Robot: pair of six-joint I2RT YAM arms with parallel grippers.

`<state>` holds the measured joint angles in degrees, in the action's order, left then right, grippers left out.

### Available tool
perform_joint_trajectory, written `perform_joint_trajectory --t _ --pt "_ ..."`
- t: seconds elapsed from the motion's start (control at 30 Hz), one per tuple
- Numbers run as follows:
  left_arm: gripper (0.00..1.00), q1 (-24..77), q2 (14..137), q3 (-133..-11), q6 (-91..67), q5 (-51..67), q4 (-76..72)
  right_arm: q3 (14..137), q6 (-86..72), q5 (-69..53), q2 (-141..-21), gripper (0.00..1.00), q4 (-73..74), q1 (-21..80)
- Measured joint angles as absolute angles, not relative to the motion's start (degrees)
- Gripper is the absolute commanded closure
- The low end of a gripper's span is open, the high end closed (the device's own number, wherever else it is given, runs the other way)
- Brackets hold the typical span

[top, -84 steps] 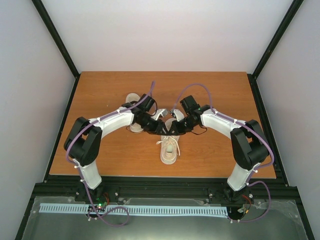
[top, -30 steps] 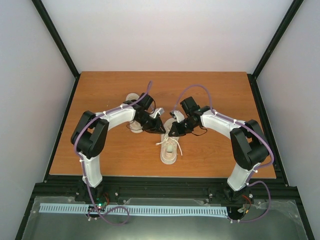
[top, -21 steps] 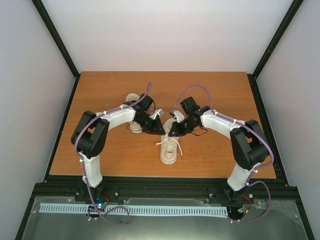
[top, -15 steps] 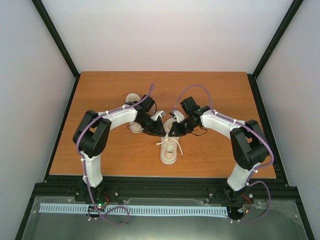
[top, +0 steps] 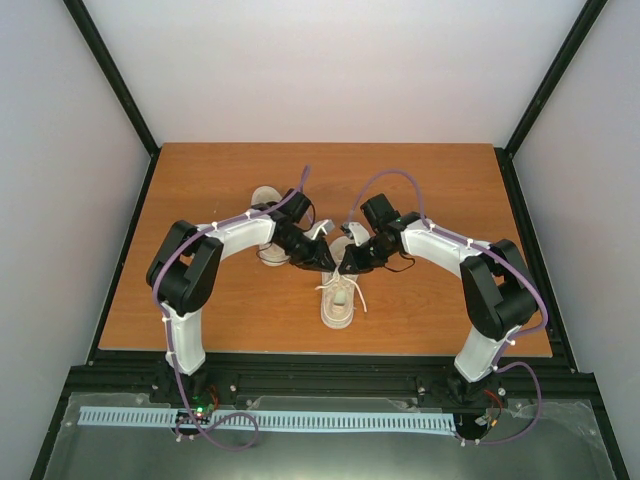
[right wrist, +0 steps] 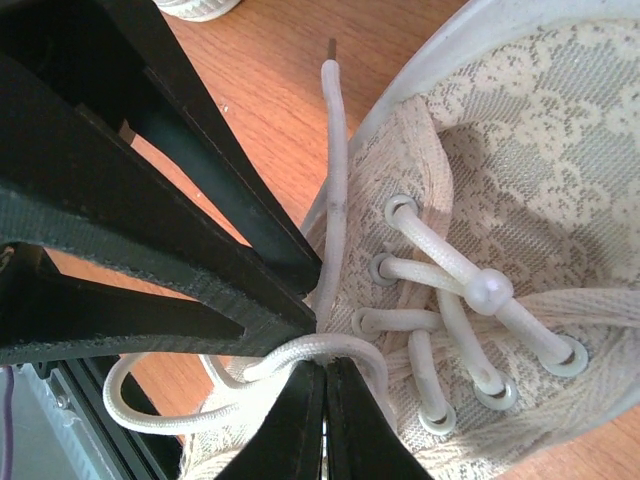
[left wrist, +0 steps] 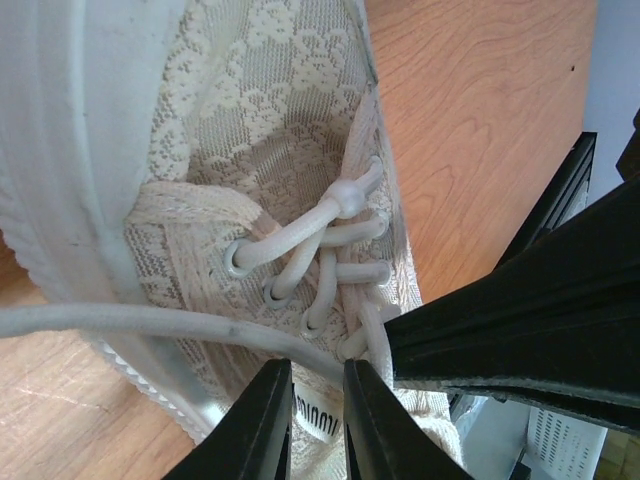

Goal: Tie the shoes
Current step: Tie the shoelace on the shoe.

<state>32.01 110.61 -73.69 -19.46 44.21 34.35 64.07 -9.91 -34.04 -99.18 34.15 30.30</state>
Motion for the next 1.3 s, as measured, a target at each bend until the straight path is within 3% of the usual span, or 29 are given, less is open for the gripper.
perform_joint_trajectory --t 0.67,1.03,1.3 --pt "0.78 31.99 110.61 -72.58 -20.69 47.55 30.76 64.07 -9.89 -33.82 -99.20 0.97 35.46 30.30" --pt "0.70 31.88 111.90 -72.58 -20.32 50.50 30.41 63.53 -9.91 -34.59 -99.20 0.97 36.27 30.02" --pt "0.83 31.81 113.34 -72.62 -19.07 53.47 30.48 62.59 -10.31 -36.21 -99.20 0.97 36.03 29.45"
